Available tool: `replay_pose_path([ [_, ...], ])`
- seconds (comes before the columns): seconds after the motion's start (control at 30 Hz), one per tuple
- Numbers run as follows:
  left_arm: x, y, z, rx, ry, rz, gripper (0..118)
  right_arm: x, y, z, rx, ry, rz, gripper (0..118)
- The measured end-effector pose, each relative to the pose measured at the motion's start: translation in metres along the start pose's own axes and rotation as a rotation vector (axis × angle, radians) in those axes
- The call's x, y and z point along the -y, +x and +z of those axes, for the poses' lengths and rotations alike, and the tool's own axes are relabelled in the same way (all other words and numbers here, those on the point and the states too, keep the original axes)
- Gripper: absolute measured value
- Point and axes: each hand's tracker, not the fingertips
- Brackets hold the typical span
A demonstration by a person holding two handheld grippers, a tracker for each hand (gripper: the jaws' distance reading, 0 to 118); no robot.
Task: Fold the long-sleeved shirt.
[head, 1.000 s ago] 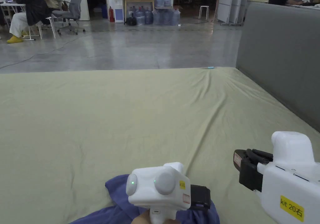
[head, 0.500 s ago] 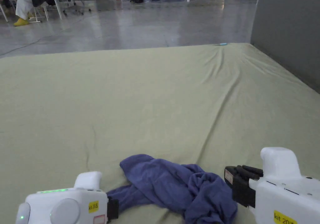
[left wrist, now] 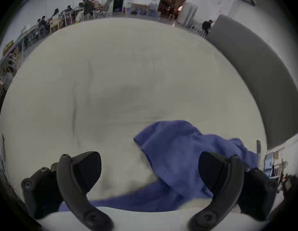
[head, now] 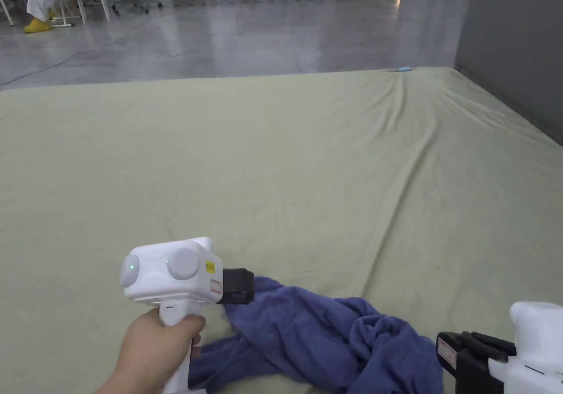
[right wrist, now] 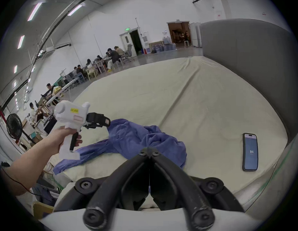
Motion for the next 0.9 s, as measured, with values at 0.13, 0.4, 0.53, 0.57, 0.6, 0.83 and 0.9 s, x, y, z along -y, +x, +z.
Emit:
replay_pose_path([
  [0.13, -0.013, 0.007, -0.039, -0.001, -0.066, -0.033, 70, 0.001, 0.013, -0.011, 0.044, -0.035, -0.018, 0],
  [0.4, -0.015, 0.015, 0.017, 0.064, 0.022, -0.104, 1, -0.024, 0.051, -0.071, 0.091, -0.206, -0.086, 42],
  [0.53, 0.004, 0.03, 0.062, 0.086, 0.064, -0.101, 1, -0.035, 0.069, -0.12, 0.076, -0.257, -0.146, 118],
  [0.57, -0.007, 0.018, 0.065, 0.108, 0.052, -0.084, 1, -0.037, 0.07, -0.13, 0.067, -0.29, -0.174, 118],
  [0.6, -0.005, 0.018, 0.074, 0.111, 0.062, -0.083, 1, -0.039, 0.072, -0.143, 0.062, -0.32, -0.205, 118],
  [0.83, 0.001, 0.003, 0.115, 0.128, 0.104, -0.065, 1, -0.02, 0.066, -0.177, 0.041, -0.429, -0.309, 31],
  [0.9, 0.002, -0.002, 0.124, 0.137, 0.11, -0.057, 1, -0.016, 0.062, -0.175, 0.05, -0.435, -0.301, 17],
])
